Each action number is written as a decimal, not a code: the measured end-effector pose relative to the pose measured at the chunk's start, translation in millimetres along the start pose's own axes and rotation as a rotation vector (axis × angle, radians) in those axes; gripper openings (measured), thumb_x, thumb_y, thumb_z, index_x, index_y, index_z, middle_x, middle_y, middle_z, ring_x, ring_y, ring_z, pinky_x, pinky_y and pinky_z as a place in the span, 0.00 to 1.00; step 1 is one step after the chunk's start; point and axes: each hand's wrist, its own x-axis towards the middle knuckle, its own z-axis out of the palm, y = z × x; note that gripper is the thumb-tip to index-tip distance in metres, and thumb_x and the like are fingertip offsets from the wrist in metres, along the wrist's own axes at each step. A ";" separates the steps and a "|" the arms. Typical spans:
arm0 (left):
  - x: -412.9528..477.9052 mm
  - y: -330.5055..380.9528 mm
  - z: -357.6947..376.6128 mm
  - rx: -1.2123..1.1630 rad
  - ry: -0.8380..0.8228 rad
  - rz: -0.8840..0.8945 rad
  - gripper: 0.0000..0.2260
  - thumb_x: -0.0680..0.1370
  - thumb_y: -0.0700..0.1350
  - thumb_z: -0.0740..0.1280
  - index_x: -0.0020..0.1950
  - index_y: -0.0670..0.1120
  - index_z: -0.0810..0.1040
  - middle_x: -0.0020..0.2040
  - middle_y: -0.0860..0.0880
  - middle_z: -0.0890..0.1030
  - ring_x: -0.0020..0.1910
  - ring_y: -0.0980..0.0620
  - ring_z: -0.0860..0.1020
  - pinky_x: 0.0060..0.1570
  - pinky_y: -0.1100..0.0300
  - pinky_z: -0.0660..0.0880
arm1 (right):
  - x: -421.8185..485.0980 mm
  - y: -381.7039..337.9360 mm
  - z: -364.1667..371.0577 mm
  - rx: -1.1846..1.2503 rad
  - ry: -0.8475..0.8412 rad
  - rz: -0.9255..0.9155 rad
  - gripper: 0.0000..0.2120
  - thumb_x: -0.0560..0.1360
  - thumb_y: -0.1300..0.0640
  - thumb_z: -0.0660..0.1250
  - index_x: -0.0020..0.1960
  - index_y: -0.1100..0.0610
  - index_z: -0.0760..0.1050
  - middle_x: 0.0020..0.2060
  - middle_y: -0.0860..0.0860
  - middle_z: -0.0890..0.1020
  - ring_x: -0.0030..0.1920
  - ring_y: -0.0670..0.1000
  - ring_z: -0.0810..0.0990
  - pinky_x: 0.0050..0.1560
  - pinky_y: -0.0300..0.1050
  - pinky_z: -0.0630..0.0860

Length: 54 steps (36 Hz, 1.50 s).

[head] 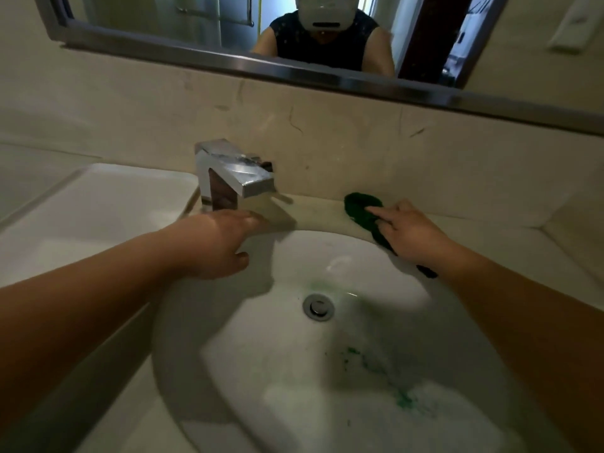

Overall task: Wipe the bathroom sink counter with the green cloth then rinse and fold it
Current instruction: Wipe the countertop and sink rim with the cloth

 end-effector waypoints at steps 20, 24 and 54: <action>-7.3 -1.5 -1.8 -0.037 0.077 -0.032 0.34 0.71 0.55 0.68 0.77 0.48 0.70 0.72 0.47 0.73 0.64 0.44 0.77 0.61 0.54 0.76 | 54.0 -158.5 63.1 -0.020 0.009 -0.155 0.19 0.79 0.44 0.59 0.69 0.43 0.73 0.57 0.51 0.74 0.56 0.59 0.78 0.49 0.52 0.75; -5.3 7.0 -7.0 0.010 0.037 -0.029 0.35 0.71 0.57 0.66 0.79 0.52 0.69 0.78 0.52 0.69 0.67 0.46 0.76 0.64 0.55 0.76 | 54.3 -150.4 58.1 -0.005 -0.049 -0.256 0.17 0.81 0.43 0.58 0.68 0.44 0.73 0.53 0.49 0.72 0.52 0.55 0.76 0.47 0.48 0.70; -43.4 109.2 19.5 0.058 -0.121 0.200 0.31 0.82 0.62 0.63 0.84 0.57 0.59 0.84 0.54 0.58 0.79 0.51 0.65 0.76 0.55 0.64 | -201.9 60.5 -54.5 -0.189 -0.062 0.183 0.21 0.85 0.45 0.53 0.77 0.38 0.66 0.60 0.52 0.73 0.57 0.56 0.76 0.56 0.49 0.72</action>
